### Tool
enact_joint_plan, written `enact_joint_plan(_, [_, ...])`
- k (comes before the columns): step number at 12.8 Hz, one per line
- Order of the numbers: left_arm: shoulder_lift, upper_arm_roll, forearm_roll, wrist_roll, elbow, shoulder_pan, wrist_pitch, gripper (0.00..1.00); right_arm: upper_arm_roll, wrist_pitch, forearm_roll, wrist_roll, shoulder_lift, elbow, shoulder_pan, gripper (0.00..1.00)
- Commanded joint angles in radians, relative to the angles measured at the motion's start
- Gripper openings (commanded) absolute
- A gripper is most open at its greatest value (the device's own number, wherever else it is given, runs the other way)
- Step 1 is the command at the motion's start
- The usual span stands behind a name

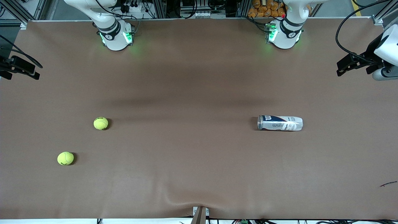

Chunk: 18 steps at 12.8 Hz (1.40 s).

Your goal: Insert tennis ball vertically with right arm

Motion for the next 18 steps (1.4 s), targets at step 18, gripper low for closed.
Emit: enact_joint_plan(18, [0.040,-0.005,-0.017,0.028,0.022,0.006,-0.003,1.00,0.008,-0.003,0.009,0.011,-0.003,0.009,-0.019,1.00])
